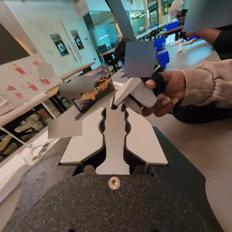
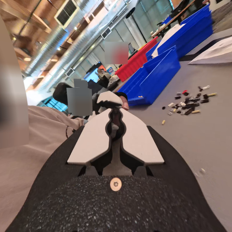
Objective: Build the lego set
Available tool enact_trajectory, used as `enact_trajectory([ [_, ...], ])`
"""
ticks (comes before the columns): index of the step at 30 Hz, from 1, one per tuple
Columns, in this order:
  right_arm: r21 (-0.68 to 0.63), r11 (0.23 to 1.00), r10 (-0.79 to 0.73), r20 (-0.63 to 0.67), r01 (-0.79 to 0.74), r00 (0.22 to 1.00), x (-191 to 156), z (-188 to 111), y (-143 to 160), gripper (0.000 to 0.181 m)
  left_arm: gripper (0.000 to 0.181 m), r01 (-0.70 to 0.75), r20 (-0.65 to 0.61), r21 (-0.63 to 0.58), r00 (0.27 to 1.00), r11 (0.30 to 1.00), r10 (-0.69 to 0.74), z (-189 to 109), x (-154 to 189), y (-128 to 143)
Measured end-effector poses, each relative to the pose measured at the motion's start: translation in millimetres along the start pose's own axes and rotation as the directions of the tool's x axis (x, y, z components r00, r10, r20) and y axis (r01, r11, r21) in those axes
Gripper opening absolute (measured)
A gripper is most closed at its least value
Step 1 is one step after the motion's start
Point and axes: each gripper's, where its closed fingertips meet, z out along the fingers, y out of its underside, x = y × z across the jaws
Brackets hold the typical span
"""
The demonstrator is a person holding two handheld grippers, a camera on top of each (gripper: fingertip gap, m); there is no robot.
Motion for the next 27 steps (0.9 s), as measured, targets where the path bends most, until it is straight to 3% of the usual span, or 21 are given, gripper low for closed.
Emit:
enact_trajectory([
  [7, -0.009, 0.99, 0.14, 0.124, -0.14, 0.982, -8.1, 9.6, 1.2, 0.007, 0.014, -0.087, 0.032, 0.01, 0.996, 0.996, 0.087, -6.0, -4.5, -3.2],
  [17, -0.004, 0.99, 0.139, 0.141, -0.14, 0.98, 0.8, 3.8, 2.7, 0.013, 0.008, -0.147, 0.021, -0.022, 0.989, 0.989, 0.148, -7.4, -7.0, 3.5],
  [20, -0.018, 1.0, 0.003, -0.008, -0.003, 1.0, 24.9, -15.4, -5.6, 0.021, 0.008, -0.033, 0.074, -0.287, 0.996, 0.957, 0.056, -12.9, -52.6, 51.4],
  [22, -0.09, 0.985, -0.163, -0.192, 0.148, 0.968, 50.3, -30.8, -6.0, 0.024, 0.008, 0.103, 0.144, -0.484, 0.989, 0.869, -0.037, -23.9, -87.4, 95.7],
  [25, -0.204, 0.942, -0.325, -0.351, 0.267, 0.878, 75.2, -48.1, -2.7, 0.026, 0.008, 0.267, 0.231, -0.657, 0.961, 0.705, -0.149, -35.5, -111.4, 147.1],
  [27, -0.244, 0.926, -0.366, -0.393, 0.288, 0.844, 83.1, -53.5, 1.8, 0.026, 0.008, 0.307, 0.282, -0.697, 0.948, 0.648, -0.146, -35.6, -119.5, 165.3],
])
